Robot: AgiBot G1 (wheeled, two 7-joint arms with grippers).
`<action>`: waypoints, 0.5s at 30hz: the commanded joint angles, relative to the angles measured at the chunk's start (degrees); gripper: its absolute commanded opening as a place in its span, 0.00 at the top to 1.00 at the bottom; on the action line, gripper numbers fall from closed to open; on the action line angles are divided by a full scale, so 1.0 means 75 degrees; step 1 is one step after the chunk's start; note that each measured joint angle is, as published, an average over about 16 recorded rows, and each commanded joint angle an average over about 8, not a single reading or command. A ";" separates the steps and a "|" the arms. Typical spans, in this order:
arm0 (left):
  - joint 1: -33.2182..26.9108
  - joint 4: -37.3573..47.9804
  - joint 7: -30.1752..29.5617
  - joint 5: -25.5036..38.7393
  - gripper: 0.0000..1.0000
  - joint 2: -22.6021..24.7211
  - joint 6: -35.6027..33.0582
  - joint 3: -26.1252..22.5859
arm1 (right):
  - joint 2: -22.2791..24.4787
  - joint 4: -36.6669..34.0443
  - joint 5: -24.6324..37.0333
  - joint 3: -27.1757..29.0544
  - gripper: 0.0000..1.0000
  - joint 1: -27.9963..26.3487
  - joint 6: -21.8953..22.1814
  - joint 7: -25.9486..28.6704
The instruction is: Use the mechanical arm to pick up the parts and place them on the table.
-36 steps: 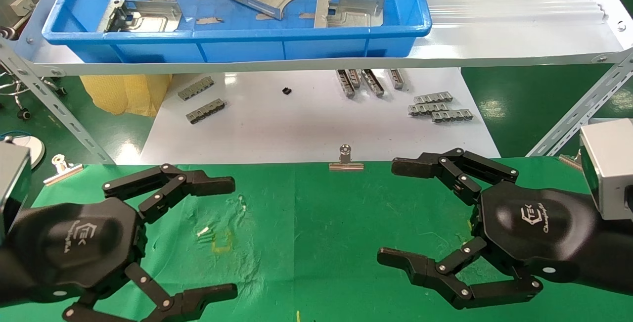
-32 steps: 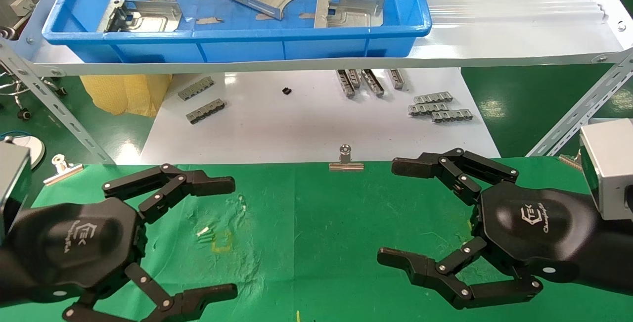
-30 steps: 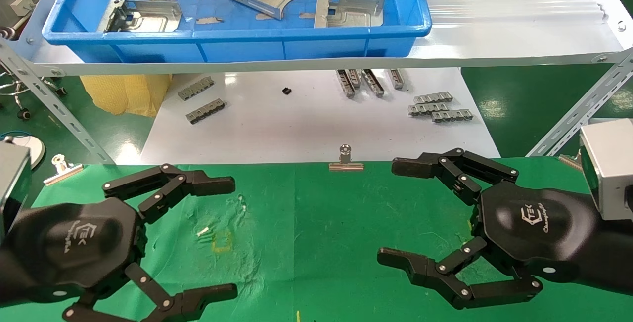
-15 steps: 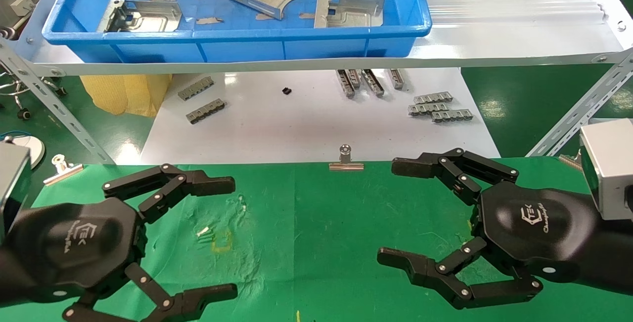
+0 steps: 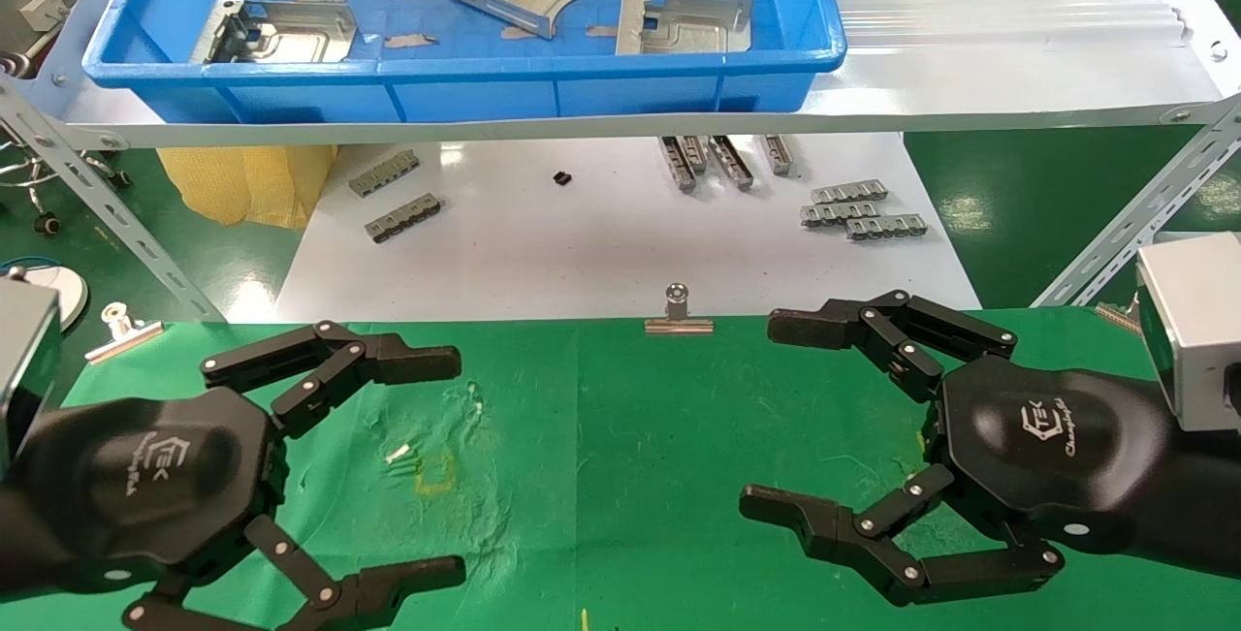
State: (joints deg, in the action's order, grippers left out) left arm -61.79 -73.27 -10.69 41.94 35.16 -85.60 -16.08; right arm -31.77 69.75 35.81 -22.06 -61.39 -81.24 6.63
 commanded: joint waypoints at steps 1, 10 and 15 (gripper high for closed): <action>0.0000 0.0000 0.0000 0.0000 0.00 0.0000 0.0000 0.0000 | 0.0000 0.0000 0.0000 0.0000 0.75 0.0000 0.0000 0.0000; 0.0000 0.0000 0.0000 0.0000 0.00 0.0000 0.0000 0.0000 | 0.0000 0.0000 0.0000 0.0000 1.00 0.0000 0.0000 0.0000; 0.0000 0.0000 0.0000 0.0000 0.00 0.0000 0.0000 0.0000 | 0.0000 0.0000 0.0000 0.0000 1.00 0.0000 0.0000 0.0000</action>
State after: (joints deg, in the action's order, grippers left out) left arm -61.79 -73.27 -10.69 41.94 35.16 -85.60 -16.08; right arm -31.77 69.75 35.81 -22.06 -61.39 -81.24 6.63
